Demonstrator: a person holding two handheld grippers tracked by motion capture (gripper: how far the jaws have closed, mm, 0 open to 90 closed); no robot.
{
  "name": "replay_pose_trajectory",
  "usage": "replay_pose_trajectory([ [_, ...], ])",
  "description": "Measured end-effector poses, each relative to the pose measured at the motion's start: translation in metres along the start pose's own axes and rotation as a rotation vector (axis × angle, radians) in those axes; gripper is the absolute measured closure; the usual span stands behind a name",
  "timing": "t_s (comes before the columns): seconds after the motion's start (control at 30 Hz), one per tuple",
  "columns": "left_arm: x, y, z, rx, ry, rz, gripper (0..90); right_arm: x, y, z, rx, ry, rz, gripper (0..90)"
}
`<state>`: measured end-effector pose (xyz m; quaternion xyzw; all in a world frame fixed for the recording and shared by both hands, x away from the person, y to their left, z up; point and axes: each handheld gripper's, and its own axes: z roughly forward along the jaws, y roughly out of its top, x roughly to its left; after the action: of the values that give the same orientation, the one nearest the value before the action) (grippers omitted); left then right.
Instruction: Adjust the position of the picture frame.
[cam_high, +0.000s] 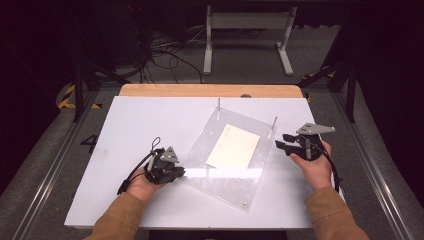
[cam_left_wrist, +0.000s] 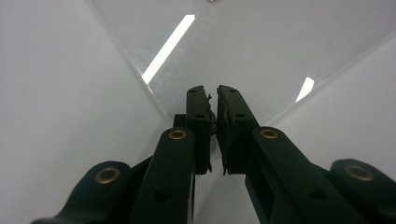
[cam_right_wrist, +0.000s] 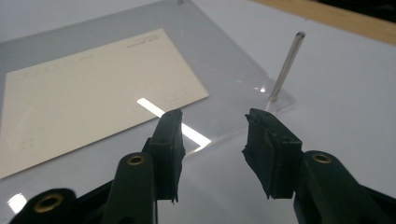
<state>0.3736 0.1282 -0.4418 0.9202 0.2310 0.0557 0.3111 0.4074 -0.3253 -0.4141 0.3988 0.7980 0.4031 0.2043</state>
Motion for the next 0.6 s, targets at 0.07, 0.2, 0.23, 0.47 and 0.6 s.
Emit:
replay_pose_trajectory([
  [0.07,-0.009,0.0,0.0,0.005,-0.025,0.014,83.7,0.005,-0.007,-0.004,0.017,0.008,0.006,56.6],
  [0.2,-0.027,0.001,0.0,0.03,-0.063,0.066,83.7,0.007,-0.012,-0.011,0.048,-0.011,0.02,58.6],
  [0.23,-0.032,0.001,0.0,0.036,-0.072,0.075,83.7,0.007,-0.012,-0.013,0.048,-0.018,0.028,59.5],
  [0.47,-0.052,0.006,0.005,0.04,-0.154,0.125,83.7,0.002,-0.018,-0.019,0.063,-0.019,0.083,63.7],
  [0.6,-0.062,0.01,0.009,0.044,-0.198,0.159,83.7,0.0,-0.02,-0.016,0.083,-0.003,0.106,65.6],
])
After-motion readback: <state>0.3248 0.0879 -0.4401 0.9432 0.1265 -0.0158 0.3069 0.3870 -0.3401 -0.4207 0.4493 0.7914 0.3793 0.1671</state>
